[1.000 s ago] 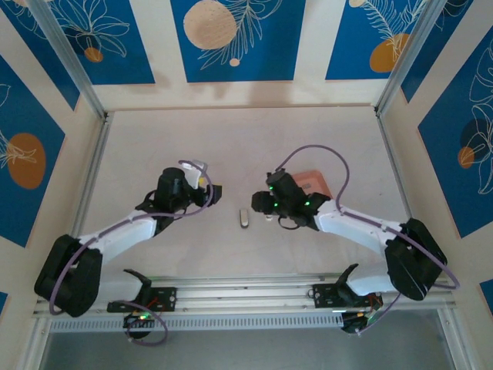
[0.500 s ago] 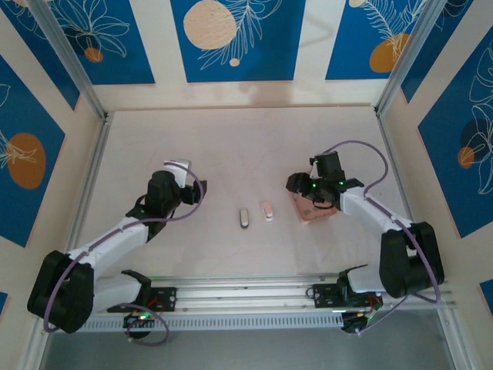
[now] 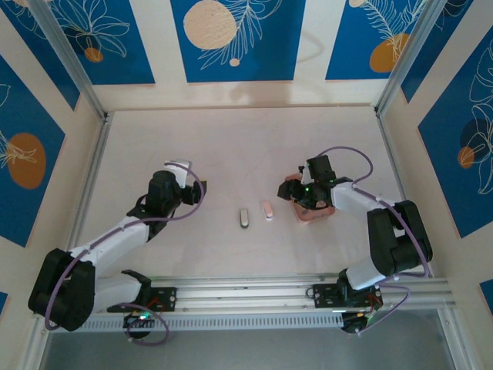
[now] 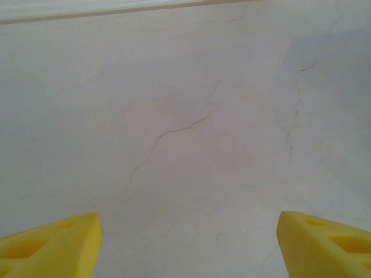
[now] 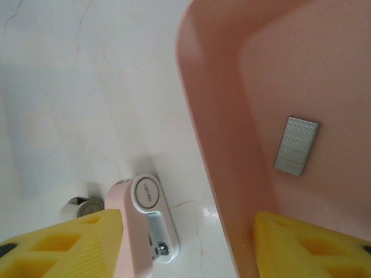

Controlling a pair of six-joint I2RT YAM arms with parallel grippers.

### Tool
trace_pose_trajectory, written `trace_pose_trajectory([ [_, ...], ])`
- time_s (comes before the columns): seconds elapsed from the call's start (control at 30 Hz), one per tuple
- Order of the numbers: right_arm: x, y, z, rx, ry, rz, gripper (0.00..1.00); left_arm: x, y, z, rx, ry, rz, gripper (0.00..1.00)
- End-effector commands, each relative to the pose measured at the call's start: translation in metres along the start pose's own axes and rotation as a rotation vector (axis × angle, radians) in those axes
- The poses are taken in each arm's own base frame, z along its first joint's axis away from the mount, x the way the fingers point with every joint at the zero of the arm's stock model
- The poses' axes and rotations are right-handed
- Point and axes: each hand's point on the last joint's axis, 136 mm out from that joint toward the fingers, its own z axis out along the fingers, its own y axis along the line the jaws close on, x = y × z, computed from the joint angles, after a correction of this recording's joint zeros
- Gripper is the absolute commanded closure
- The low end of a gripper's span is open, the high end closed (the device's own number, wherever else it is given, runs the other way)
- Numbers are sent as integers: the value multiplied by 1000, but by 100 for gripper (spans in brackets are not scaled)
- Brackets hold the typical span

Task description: Load the staples into the stapler

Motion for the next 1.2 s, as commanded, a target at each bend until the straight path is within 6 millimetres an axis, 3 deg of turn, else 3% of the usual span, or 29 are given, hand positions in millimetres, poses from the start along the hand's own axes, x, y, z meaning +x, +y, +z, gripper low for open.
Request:
trace_pose_trajectory([
  [0.0, 10, 19, 4, -65, 39, -17, 39, 4, 11, -1, -40, 11, 2, 21],
  [0.3, 30, 53, 12, -95, 70, -59, 40, 3, 25, -1, -83, -6, -25, 21],
  [0.43, 21, 62, 1, -83, -1, -102, 39, -5, 35, -4, -121, -38, -33, 20],
  [0.5, 6, 62, -13, -61, -81, -138, 35, -16, 40, -9, -149, -75, -21, 20],
  [0.57, -15, 60, -34, -19, -195, -190, 15, -30, 49, -17, -196, -129, 6, 19],
  [0.6, -26, 56, -44, 12, -257, -219, 0, -36, 54, -21, -224, -153, 18, 18],
  [0.7, -63, 34, -79, 129, -457, -283, 1, -45, 74, -30, -336, -214, 58, 9],
  [0.83, -97, 0, -111, 246, -644, -383, 1, -42, 99, -35, -451, -260, 103, 8],
  [0.97, -107, -28, -117, 261, -713, -447, 1, -21, 115, -29, -497, -255, 106, 2],
  [1.17, -109, -68, -109, 287, -733, -452, 1, 12, 118, -10, -471, -257, 136, 0],
])
